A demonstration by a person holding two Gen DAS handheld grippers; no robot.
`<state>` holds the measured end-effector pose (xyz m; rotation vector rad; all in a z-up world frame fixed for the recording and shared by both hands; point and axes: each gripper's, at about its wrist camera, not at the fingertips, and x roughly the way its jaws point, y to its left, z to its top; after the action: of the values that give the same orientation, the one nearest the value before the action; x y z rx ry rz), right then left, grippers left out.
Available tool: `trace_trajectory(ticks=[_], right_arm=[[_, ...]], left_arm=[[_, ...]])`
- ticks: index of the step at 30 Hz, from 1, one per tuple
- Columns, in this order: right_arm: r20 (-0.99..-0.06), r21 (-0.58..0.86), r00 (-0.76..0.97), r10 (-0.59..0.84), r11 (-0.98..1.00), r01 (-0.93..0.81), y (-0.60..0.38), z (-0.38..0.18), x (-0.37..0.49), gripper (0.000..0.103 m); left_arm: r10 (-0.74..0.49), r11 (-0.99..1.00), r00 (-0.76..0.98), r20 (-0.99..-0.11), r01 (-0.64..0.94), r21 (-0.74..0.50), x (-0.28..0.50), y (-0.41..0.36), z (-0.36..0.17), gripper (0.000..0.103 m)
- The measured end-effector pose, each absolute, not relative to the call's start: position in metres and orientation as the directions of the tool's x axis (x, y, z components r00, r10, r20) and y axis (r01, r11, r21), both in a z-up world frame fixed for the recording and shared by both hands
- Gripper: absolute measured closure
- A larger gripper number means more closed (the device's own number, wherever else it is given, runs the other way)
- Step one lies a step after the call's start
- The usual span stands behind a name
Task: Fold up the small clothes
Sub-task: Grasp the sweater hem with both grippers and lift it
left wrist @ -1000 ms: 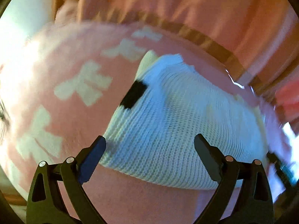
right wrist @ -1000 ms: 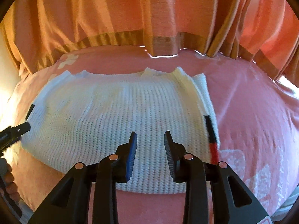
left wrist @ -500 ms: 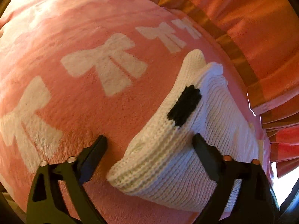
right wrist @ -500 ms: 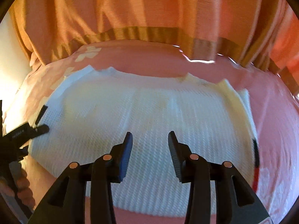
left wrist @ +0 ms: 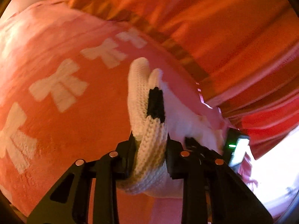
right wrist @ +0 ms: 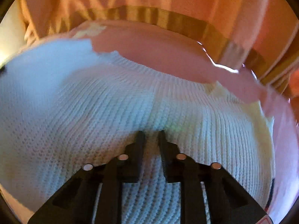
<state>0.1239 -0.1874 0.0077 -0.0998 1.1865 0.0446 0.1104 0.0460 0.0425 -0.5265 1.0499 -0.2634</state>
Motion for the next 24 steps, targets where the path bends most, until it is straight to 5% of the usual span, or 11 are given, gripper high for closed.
trace_trajectory(ticks=[3, 6, 9, 11, 17, 21, 23, 24], right_arm=[[-0.934, -0.015, 0.357, 0.020, 0.996, -0.094, -0.194, 0.013, 0.126, 0.084], [-0.924, 0.188, 0.341, 0.172, 0.982, 0.015, -0.245, 0.037, 0.133, 0.087], [-0.904, 0.196, 0.407, 0.131, 0.973, 0.122, -0.315, 0.076, 0.128, 0.083], [-0.897, 0.190, 0.430, 0.100, 0.967, 0.172, -0.359, 0.092, 0.119, 0.066], [-0.919, 0.217, 0.385, 0.086, 0.925, 0.312, -0.457, 0.084, 0.071, 0.065], [-0.938, 0.199, 0.336, 0.083, 0.924, 0.328, -0.468, 0.069, 0.046, 0.065], [-0.931, 0.217, 0.349, 0.107, 0.930, 0.296, -0.465, 0.074, 0.040, 0.060], [-0.927, 0.221, 0.358, 0.111, 0.934, 0.282, -0.461, 0.077, 0.041, 0.055]], left_arm=[[-0.461, 0.860, 0.504, -0.730, 0.051, -0.508, 0.106, 0.019, 0.063, 0.078], [-0.500, 0.858, 0.506, -0.703, 0.180, -0.481, 0.098, -0.026, 0.090, 0.078], [-0.522, 0.853, 0.493, -0.696, 0.274, -0.445, 0.090, -0.072, 0.103, 0.079], [-0.538, 0.842, 0.465, -0.703, 0.332, -0.425, 0.084, -0.112, 0.105, 0.079], [-0.498, 0.836, 0.343, -0.797, 0.435, -0.335, 0.059, -0.219, 0.054, 0.076], [-0.392, 0.855, 0.319, -0.863, 0.472, -0.214, 0.038, -0.246, 0.003, 0.060], [-0.447, 0.826, 0.349, -0.824, 0.515, -0.230, 0.025, -0.229, 0.012, 0.029], [-0.460, 0.816, 0.372, -0.806, 0.535, -0.219, 0.019, -0.219, 0.019, 0.022]])
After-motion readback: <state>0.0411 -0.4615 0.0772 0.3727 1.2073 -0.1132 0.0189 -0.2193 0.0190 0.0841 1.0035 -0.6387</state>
